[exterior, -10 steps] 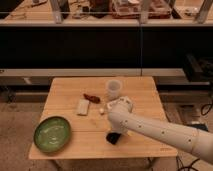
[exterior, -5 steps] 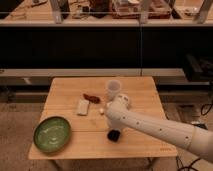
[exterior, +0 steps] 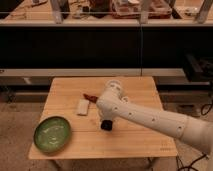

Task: Place the eraser on the white sponge

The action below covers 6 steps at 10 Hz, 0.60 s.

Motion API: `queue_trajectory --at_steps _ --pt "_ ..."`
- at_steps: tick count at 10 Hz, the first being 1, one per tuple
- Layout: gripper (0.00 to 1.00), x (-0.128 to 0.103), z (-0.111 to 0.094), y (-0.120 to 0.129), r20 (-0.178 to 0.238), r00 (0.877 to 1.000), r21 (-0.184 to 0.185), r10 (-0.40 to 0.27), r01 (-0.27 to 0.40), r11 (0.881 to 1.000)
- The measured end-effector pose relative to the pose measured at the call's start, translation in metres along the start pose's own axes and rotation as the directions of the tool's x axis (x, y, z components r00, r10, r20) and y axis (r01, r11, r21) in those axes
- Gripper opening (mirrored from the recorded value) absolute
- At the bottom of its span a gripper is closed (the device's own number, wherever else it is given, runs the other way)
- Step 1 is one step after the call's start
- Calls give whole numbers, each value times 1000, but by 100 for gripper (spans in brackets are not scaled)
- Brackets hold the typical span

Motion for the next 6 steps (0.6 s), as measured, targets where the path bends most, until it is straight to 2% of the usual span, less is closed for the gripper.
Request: queue_trajectory --at_steps 1,2,3,4,6 --pt "0 8 -4 -9 -22 1000 27 -16 16 1000" --pt "0 23 -7 -26 -57 998 79 -39 44 996" --pt "0 29 -5 -37 -68 996 112 -54 62 992" --pt "0 34 -1 -46 -70 995 139 -64 74 988" --pt "0 43 19 -71 -58 994 211 -94 104 972"
